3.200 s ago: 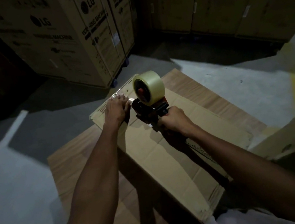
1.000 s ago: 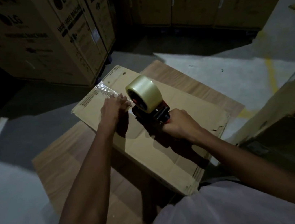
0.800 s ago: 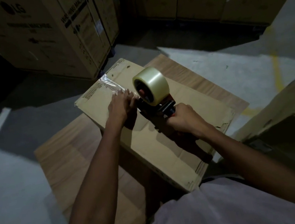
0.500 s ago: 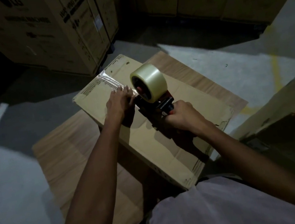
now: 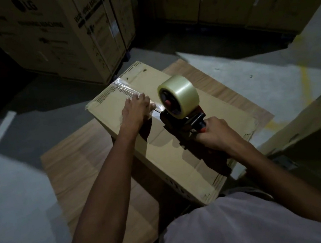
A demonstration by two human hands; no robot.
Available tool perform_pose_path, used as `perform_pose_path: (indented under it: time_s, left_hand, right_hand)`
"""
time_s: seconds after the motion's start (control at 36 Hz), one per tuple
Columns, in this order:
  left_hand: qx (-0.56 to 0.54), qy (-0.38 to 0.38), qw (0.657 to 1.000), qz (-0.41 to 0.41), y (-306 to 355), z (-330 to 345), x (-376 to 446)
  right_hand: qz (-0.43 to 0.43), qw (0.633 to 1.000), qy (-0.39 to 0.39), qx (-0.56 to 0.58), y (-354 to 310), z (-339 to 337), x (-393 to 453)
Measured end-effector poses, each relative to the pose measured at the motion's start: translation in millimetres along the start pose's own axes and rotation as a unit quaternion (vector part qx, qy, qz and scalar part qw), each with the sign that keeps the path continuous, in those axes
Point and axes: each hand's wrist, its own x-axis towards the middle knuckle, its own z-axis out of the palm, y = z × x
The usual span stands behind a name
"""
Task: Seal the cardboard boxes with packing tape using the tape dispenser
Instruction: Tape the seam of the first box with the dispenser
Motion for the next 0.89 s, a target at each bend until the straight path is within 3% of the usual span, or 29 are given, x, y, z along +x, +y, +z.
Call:
perform_pose_path:
  time_s: [0.11,0.33,0.56,0.89]
  left_hand:
    - [0.016,-0.017,1.000,0.007,-2.2,-2.5,2.4]
    - [-0.069,0.007,0.998,-0.004,-22.9,-11.0,7.2]
    - [-0.008,0.034,0.995,-0.093,-28.1,-7.9,27.2]
    - [0.026,-0.006,0.996,-0.081,-24.5,-15.6,33.5]
  right_hand:
    - [0.015,1.000,0.000,-0.003,0.3,1.6,1.1]
    - [0.020,0.999,-0.012,0.029,3.3,1.8,2.5]
    - [0.043,0.997,-0.010,0.057,-2.1,-4.8,1.5]
    - [0.046,0.997,-0.012,0.067,3.6,-4.0,4.1]
